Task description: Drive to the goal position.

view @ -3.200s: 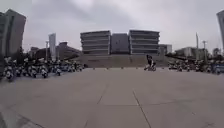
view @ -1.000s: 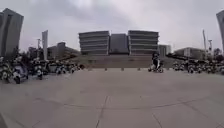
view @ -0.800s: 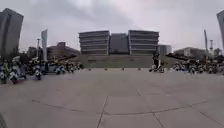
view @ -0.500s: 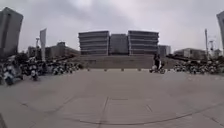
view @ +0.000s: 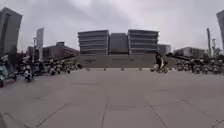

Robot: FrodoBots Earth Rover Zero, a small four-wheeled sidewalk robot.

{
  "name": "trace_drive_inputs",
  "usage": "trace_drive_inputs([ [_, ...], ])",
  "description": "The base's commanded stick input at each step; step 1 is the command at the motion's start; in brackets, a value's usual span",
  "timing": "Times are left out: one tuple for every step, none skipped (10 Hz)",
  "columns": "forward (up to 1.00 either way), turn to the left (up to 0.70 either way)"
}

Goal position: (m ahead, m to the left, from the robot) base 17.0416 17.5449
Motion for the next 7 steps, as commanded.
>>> trace_drive_inputs([
  [0.7, 0.02],
  [0.7, 0.02],
  [0.7, 0.02],
  [0.7, 0.02],
  [0.7, 0.02],
  [0.7, 0.02],
  [0.7, 0.02],
])
